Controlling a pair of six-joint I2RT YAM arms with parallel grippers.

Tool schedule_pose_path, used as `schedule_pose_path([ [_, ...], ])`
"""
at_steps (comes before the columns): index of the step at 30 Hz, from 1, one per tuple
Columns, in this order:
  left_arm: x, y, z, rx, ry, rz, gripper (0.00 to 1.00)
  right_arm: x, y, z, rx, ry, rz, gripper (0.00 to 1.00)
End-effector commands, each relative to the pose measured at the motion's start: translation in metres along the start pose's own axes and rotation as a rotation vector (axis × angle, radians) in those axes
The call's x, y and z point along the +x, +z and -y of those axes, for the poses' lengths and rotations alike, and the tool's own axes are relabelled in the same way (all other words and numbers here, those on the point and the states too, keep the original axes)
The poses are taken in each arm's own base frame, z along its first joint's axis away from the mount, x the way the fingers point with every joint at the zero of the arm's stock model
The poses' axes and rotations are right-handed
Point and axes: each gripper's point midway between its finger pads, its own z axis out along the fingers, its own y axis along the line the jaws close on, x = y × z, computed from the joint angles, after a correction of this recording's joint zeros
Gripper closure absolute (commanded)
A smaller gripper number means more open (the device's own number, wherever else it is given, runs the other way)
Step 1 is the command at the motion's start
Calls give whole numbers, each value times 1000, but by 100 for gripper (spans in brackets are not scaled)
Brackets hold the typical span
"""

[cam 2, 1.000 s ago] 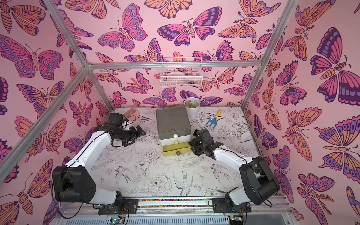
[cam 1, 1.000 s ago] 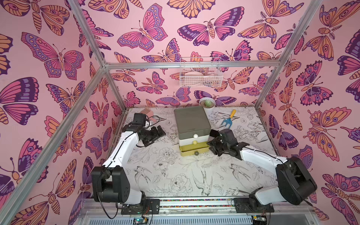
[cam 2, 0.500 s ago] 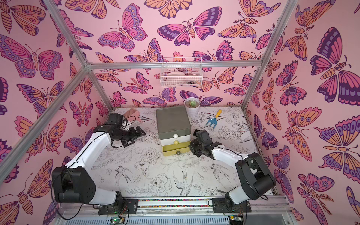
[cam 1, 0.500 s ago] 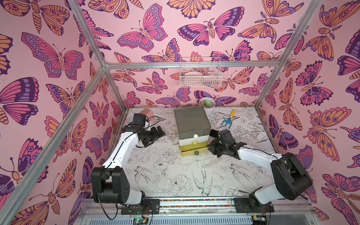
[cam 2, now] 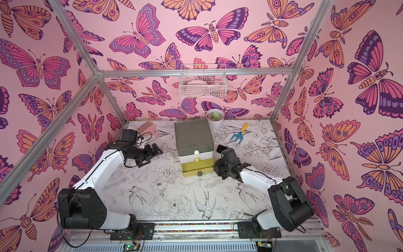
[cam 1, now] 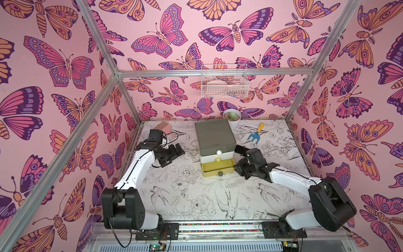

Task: Place the brooch boxes into the drawer by color
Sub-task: Open the drawer in the storage box.

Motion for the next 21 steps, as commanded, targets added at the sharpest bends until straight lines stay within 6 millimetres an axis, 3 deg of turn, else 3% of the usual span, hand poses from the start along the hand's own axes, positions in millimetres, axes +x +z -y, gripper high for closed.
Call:
schedule_pose_path([
  [1, 7, -4, -2, 4, 9, -10, 0, 9, -14, 24, 66, 30, -22, 78],
  [7, 9, -2, -5, 1, 12, -19, 0, 11, -30, 34, 47, 68, 1, 78],
  [13, 5, -3, 0, 13, 14, -17, 0, -6, -35, -9, -27, 4, 68, 79],
  [17, 3, -4, 2, 17, 16, -11, 0, -11, -26, -34, -43, -46, 63, 90],
  [19, 3, -5, 2, 17, 17, -8, 0, -15, -23, -39, -26, -83, 64, 88],
  [21, 4, -5, 2, 17, 15, -8, 0, -20, -21, -39, 8, -123, 72, 75],
])
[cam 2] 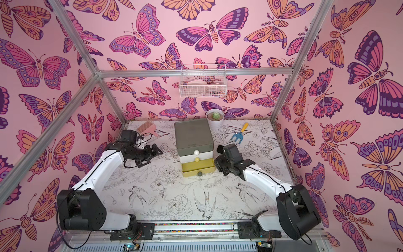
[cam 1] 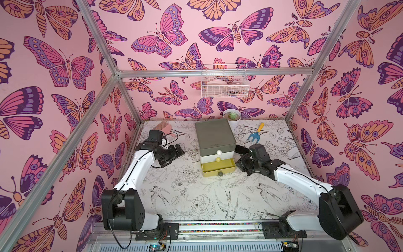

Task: Place the brooch boxes into the drawer by color
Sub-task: Open the drawer in the storage box.

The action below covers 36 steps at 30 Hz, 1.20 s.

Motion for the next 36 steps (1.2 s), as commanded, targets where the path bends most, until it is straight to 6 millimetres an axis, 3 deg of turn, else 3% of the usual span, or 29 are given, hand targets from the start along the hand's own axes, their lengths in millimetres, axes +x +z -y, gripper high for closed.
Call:
schedule_pose_path([
  [1, 2, -5, 1, 10, 5, -4, 0, -14, 1, 2, 59, -98, 29, 73],
  [3, 3, -5, 1, 10, 4, -6, 0, -22, -1, 3, 85, -164, 14, 72],
  [6, 4, -5, -1, 7, 1, -5, 0, -27, -13, 3, 163, -368, -31, 61],
  [9, 3, -4, -1, 7, 2, -8, 0, -27, -26, 13, 277, -568, -77, 57],
  [14, 0, -3, 0, 7, 4, -10, 0, -10, -13, 35, 280, -772, -240, 56],
  [19, 0, -4, 0, 4, 2, -5, 0, -3, 7, 46, 220, -826, -283, 57],
  [36, 1, -3, -3, -8, -5, -6, 0, -17, 31, 19, 157, -806, -208, 62],
])
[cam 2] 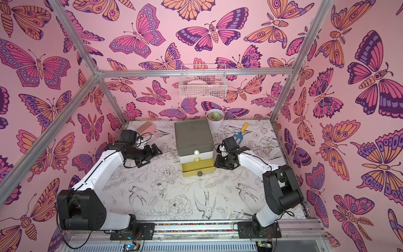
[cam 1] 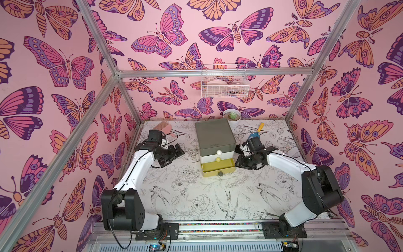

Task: Place the brooch boxes into the drawer by color
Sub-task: Open the drawer in the storage box.

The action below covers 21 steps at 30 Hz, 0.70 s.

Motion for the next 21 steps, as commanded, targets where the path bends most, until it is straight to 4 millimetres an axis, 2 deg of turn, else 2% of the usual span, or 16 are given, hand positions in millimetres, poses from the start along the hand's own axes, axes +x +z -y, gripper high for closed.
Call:
schedule_pose_path([
  [1, 2, -2, -2, -7, -2, -9, 0, -13, 3, -8, -28, 3, 28, 62],
  [6, 2, -3, -2, -12, 0, -9, 0, -17, 9, -7, -27, 18, 29, 69],
  [10, 2, -3, -3, -15, 0, -9, 0, -12, 10, -6, -20, 23, 18, 76],
  [21, 4, -3, -5, -20, 0, -10, 0, 9, -8, -5, 5, 23, 22, 87],
])
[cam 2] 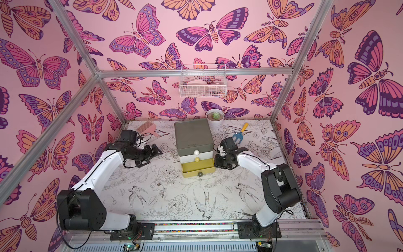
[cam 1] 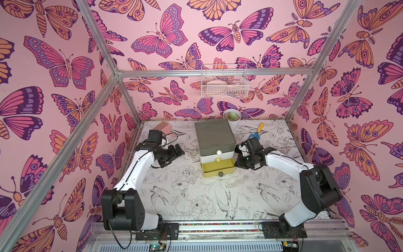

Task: Place the brooch boxes into the drawer by color
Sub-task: Open the drawer in the storage box.

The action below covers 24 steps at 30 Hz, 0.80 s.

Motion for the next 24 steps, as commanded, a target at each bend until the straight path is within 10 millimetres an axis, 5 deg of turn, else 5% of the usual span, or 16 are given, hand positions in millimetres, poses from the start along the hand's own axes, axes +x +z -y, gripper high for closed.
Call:
schedule_pose_path([
  [1, 4, -3, -4, -14, 2, -8, 0, 7, -15, 1, 22, 13, 18, 87],
  [17, 3, -4, -2, -9, 4, -5, 0, 48, -26, 7, 45, 37, -7, 85],
  [24, 1, -4, -1, -6, 6, -5, 0, 35, -34, 4, 63, 20, 36, 53],
])
